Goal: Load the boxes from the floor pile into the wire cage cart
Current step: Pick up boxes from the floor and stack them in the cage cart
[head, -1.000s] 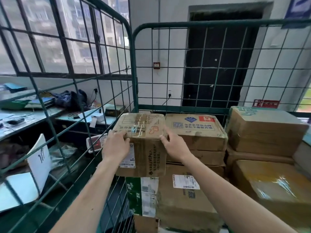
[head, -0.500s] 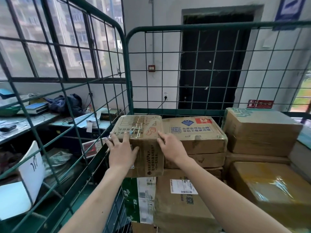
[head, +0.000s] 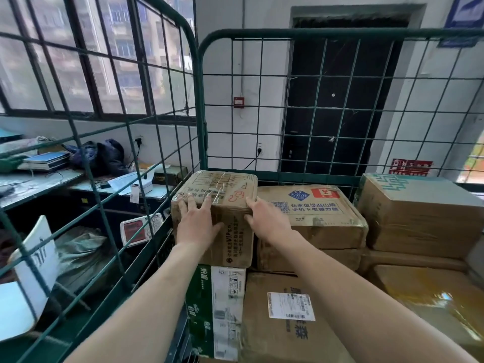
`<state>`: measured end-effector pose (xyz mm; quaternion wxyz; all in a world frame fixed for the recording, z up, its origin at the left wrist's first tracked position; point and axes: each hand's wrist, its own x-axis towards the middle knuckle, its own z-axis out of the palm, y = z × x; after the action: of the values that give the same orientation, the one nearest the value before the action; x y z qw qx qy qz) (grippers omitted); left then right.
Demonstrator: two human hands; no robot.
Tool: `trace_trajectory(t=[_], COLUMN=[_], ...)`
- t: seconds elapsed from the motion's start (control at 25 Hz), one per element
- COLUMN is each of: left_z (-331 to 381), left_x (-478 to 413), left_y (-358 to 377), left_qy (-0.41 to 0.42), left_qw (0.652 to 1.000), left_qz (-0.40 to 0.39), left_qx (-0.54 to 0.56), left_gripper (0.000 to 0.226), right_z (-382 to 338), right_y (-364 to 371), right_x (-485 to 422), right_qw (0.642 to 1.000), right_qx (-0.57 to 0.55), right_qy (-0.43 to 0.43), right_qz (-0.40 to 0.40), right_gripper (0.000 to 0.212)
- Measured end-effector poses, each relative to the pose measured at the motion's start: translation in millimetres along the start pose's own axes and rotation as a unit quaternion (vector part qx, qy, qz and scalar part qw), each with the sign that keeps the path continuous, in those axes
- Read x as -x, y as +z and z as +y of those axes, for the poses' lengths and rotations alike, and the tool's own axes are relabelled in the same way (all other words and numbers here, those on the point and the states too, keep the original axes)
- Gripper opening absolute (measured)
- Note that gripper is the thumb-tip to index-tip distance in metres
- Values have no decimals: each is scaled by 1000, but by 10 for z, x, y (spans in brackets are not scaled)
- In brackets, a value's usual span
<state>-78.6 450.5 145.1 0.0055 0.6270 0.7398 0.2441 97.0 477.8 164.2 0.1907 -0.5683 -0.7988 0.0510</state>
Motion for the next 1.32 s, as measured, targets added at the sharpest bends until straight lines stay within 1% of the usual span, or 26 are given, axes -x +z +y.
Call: trace_trajectory(t=[0.12, 0.4, 0.68, 0.84, 1.04, 1.16, 1.32], left_z=[-6, 13, 103, 171, 44, -35, -20], left_x=[-198, -693, -1097, -1076, -998, -1102, -1274], left_y=[96, 369, 605, 678, 676, 672, 700], left_qy=[4, 16, 20, 18, 44, 57, 45], left_qw=[1000, 1000, 1000, 999, 999, 998, 999], left_qz=[11, 16, 23, 28, 15, 17, 16], left_qx=[5, 0, -4, 1, -5, -3, 3], left_gripper=[76, 72, 68, 65, 69, 70, 70], right_z=[51, 217, 380, 466, 453, 424, 417], right_y=[68, 197, 232, 255, 385, 376, 335], right_x=[-217, -772, -1179, -1181, -1075, -1100, -1277], right_qw=[1000, 999, 995, 996, 992, 989, 987], right_qx=[4, 30, 92, 84, 119, 139, 154], right_qy=[12, 37, 40, 30, 37, 38, 32], right_qz=[-5, -9, -14, -15, -18, -26, -17], right_gripper=[55, 55, 49, 47, 55, 57, 56])
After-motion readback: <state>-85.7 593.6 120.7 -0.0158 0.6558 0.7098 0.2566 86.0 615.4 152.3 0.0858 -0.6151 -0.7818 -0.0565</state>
